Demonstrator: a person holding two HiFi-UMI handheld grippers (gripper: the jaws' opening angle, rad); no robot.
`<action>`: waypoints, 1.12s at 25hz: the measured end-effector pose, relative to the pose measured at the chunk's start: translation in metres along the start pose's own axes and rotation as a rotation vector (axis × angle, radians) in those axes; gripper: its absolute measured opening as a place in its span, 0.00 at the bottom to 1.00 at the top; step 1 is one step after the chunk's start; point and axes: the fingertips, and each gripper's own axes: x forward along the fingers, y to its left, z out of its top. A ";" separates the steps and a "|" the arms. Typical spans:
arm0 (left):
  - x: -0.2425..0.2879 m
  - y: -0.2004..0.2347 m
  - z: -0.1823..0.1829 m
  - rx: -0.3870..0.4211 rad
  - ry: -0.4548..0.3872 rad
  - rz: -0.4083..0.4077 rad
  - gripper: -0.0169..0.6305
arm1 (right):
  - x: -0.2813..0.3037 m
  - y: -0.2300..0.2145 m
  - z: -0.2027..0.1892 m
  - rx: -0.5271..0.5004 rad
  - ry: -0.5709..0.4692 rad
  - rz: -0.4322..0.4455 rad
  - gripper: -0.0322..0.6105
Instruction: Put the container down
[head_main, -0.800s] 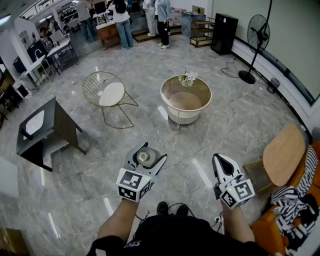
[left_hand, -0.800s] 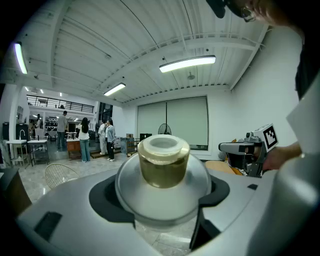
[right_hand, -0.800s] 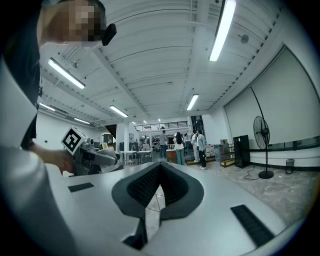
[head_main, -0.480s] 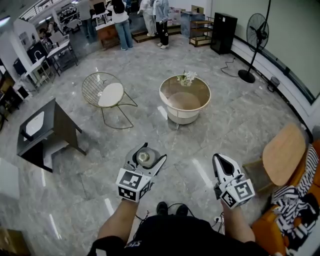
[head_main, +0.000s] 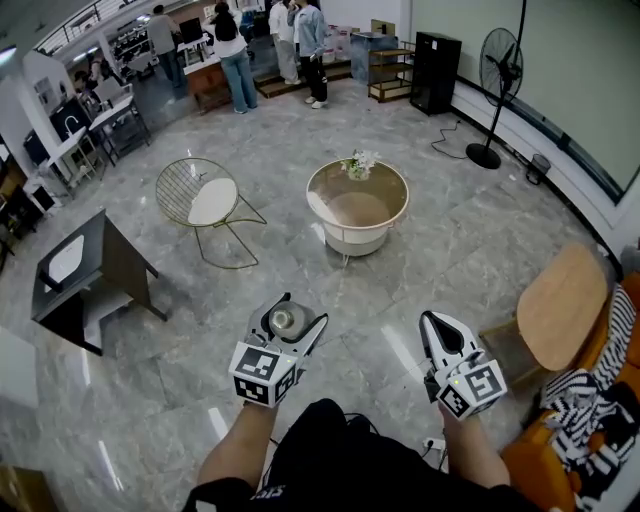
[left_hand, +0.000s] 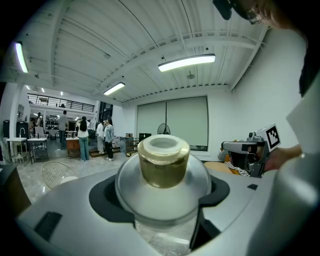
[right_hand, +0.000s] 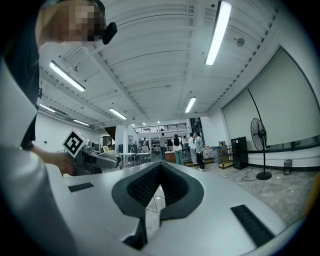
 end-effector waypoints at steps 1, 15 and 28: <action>0.003 -0.002 0.000 -0.001 0.000 -0.004 0.55 | -0.001 -0.001 0.000 -0.002 0.000 0.006 0.07; 0.070 0.033 -0.006 0.018 0.009 -0.025 0.55 | 0.047 -0.047 -0.017 0.031 0.027 -0.027 0.07; 0.205 0.133 0.035 0.024 -0.002 -0.064 0.55 | 0.187 -0.137 -0.006 0.045 0.038 -0.053 0.07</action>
